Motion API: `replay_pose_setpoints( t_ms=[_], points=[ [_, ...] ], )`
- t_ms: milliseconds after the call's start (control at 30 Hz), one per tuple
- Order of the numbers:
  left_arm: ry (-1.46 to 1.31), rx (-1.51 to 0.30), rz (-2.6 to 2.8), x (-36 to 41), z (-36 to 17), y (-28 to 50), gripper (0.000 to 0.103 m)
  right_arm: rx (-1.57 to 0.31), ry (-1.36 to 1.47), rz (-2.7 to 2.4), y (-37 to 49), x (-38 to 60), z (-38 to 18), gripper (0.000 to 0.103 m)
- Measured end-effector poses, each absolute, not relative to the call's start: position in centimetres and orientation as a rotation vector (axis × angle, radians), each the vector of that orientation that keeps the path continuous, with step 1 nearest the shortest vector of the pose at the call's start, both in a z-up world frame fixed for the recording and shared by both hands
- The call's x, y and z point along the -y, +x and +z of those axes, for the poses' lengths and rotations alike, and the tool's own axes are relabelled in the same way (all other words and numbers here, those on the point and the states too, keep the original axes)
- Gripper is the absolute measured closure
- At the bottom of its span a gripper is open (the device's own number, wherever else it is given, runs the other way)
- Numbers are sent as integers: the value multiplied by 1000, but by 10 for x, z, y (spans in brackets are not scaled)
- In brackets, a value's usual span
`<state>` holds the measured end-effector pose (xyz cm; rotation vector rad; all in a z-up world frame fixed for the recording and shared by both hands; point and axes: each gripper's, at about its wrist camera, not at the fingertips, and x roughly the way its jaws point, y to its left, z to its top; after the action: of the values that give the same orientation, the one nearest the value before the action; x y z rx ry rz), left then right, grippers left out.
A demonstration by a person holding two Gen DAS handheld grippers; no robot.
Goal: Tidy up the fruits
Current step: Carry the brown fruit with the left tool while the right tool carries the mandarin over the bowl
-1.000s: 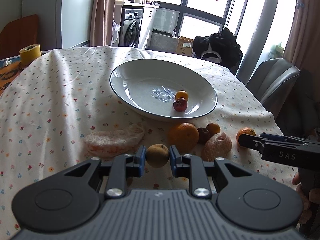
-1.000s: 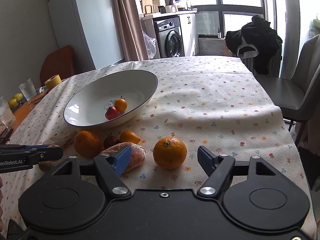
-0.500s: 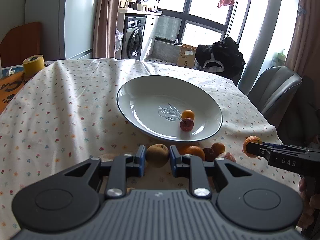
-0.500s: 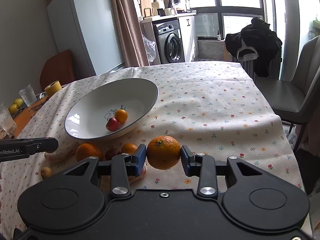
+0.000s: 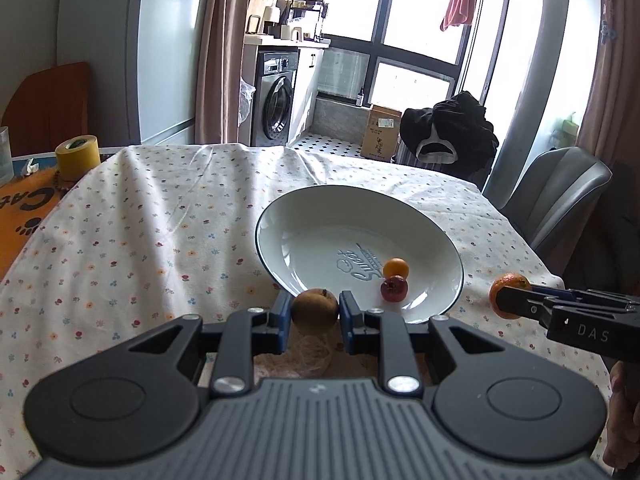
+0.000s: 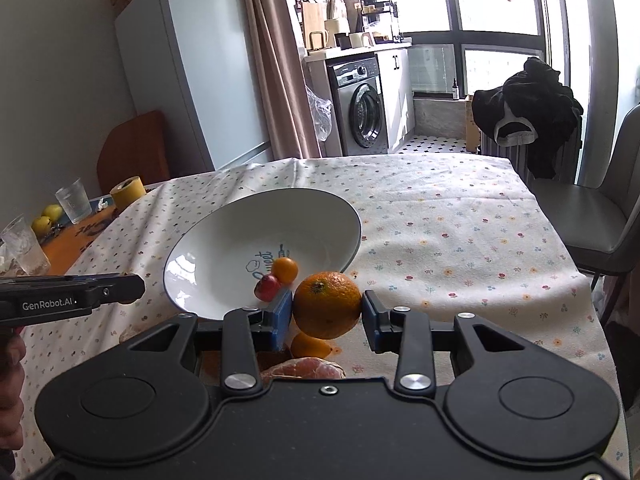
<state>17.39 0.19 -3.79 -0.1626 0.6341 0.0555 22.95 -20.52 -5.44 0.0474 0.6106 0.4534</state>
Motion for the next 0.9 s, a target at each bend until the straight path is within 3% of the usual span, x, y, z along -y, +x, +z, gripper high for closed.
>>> replay_pose_setpoints(
  t_ms=[900],
  points=[
    [-202,-629,43,-10,-44,211,77,-619,43,492,251,168,-56,67]
  ],
)
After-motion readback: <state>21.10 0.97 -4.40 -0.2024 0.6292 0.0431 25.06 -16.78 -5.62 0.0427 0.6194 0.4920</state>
